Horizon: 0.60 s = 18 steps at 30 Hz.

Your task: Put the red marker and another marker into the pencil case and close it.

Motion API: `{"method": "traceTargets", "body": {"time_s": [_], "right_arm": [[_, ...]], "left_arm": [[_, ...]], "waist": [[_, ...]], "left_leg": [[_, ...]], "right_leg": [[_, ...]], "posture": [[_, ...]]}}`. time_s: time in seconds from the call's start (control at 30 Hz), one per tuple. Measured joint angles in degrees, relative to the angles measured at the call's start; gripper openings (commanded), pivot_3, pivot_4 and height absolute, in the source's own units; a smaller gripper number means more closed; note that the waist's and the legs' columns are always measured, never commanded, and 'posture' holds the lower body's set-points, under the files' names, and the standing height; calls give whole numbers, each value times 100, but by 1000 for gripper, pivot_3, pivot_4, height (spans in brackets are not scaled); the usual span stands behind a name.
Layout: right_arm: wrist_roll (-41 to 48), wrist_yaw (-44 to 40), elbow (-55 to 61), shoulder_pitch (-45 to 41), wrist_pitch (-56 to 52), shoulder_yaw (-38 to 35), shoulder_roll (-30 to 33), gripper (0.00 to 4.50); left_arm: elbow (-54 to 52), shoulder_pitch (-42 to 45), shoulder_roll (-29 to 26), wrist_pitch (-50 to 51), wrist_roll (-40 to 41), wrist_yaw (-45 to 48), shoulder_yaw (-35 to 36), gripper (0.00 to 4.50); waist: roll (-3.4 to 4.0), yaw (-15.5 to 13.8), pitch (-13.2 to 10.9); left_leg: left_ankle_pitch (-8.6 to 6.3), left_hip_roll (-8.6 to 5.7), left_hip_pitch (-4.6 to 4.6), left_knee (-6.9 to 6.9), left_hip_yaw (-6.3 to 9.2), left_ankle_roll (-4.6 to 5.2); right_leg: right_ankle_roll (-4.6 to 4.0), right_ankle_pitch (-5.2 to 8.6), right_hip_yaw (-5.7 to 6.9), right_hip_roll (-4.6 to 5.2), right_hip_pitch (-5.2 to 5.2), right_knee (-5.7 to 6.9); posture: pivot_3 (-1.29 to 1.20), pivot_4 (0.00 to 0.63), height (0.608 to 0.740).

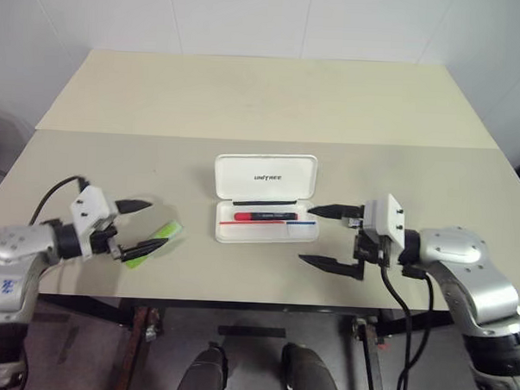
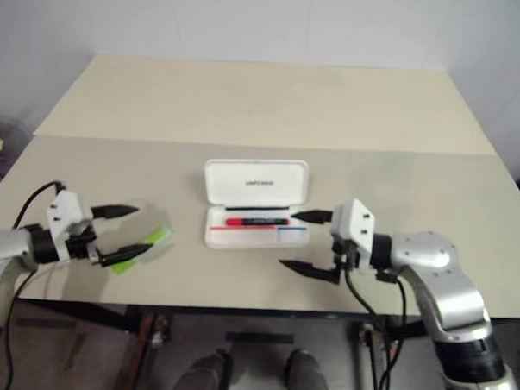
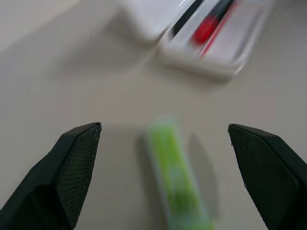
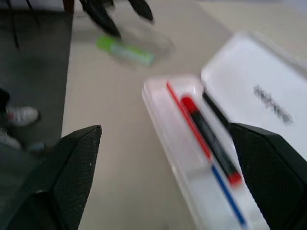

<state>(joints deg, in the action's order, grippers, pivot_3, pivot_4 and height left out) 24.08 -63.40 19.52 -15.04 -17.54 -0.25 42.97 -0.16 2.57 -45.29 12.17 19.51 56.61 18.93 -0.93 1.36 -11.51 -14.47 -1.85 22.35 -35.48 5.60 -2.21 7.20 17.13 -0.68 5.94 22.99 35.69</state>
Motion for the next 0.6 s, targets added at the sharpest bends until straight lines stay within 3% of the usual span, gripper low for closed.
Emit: {"method": "traceTargets", "body": {"time_s": [0.2, 0.37, 0.6], "right_arm": [[170, -102, 140, 90, -1, -160, 203, 4468], [374, -114, 241, -88, -143, -355, 382, 4468], [456, 36, 439, -261, -300, -355, 382, 4500]], "left_arm": [[-346, -690, 198, 238, -46, -445, 15, 4500], [-275, -770, 448, 131, -171, -760, -32, 4500], [-127, -694, 601, -87, -170, -784, -266, 2364]], "waist": [[-3, -64, -1], [-2, -145, 0], [20, -222, 13]], "left_leg": [[0, 8, -1, -4, -7, 0], [0, 9, -3, -5, -8, 0], [9, 9, -20, -5, -5, -1]], "right_leg": [[-3, -1, 9, 8, -10, -9], [-10, -4, 17, 10, -16, -18], [-51, 8, 25, 16, -39, -26]], "posture": [[0, 150, 740], [0, 150, 740], [0, 150, 740]]}}
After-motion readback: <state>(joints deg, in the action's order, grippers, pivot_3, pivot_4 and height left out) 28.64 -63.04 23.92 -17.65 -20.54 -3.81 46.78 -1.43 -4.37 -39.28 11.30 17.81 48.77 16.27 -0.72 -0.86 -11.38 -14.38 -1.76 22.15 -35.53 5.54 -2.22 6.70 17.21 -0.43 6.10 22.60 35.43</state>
